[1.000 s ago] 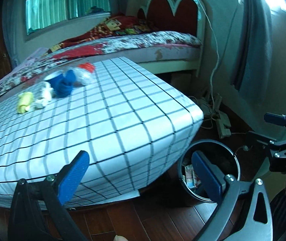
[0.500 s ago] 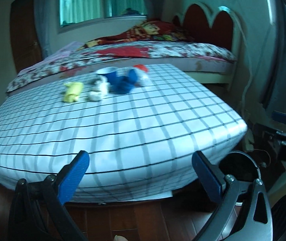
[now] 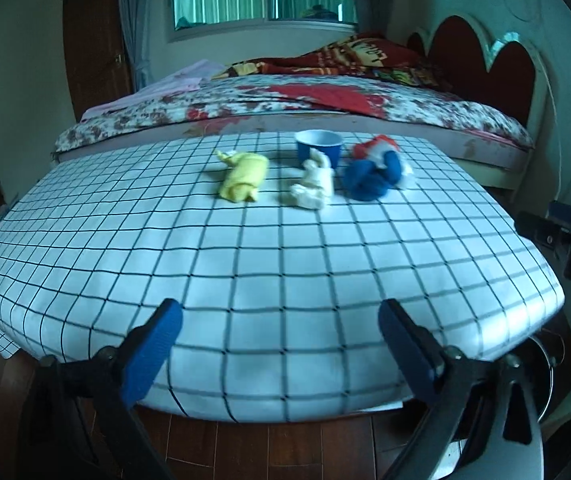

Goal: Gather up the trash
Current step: 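Grasp the yellow cloth with the left gripper while the right grasps the blue knit cloth, then carry yellow and blue cloths over the black bin and open both grippers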

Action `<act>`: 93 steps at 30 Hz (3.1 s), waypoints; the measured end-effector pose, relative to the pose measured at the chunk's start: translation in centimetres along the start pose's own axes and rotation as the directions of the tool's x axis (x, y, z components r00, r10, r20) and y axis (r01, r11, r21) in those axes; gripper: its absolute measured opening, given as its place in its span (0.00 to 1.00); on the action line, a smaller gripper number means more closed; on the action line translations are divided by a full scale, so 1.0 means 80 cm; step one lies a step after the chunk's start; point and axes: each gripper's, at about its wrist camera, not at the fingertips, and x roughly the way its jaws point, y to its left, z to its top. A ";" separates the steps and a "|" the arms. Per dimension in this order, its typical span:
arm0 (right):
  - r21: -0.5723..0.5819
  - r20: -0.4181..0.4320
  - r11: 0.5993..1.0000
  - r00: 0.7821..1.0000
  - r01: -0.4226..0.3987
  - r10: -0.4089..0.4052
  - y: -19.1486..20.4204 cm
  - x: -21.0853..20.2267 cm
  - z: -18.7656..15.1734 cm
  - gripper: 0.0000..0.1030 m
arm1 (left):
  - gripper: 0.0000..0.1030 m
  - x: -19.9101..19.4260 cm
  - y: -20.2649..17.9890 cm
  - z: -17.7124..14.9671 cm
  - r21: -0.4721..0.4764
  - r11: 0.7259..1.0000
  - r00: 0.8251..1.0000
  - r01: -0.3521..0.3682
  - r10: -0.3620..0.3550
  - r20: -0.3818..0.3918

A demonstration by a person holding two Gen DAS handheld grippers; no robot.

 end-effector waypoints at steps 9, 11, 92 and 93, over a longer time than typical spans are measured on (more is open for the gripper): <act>0.040 -0.095 0.993 0.989 -0.108 0.112 0.030 0.134 0.066 0.79 | 0.82 0.076 0.036 0.047 -0.018 1.000 1.000 -0.006 0.005 -0.018; 0.040 -0.128 0.993 0.985 -0.107 0.112 0.034 0.160 0.073 0.74 | 0.76 0.098 0.042 0.058 -0.019 1.000 0.999 0.007 -0.008 -0.044; 0.230 0.094 0.973 0.996 -0.026 0.004 -0.130 -0.158 -0.074 0.41 | 0.20 -0.088 -0.188 -0.005 0.228 0.918 0.942 0.324 -0.335 0.010; 0.234 0.093 0.972 0.996 -0.021 -0.001 -0.132 -0.161 -0.078 0.41 | 0.20 -0.089 -0.195 -0.007 0.233 0.914 0.939 0.333 -0.343 0.005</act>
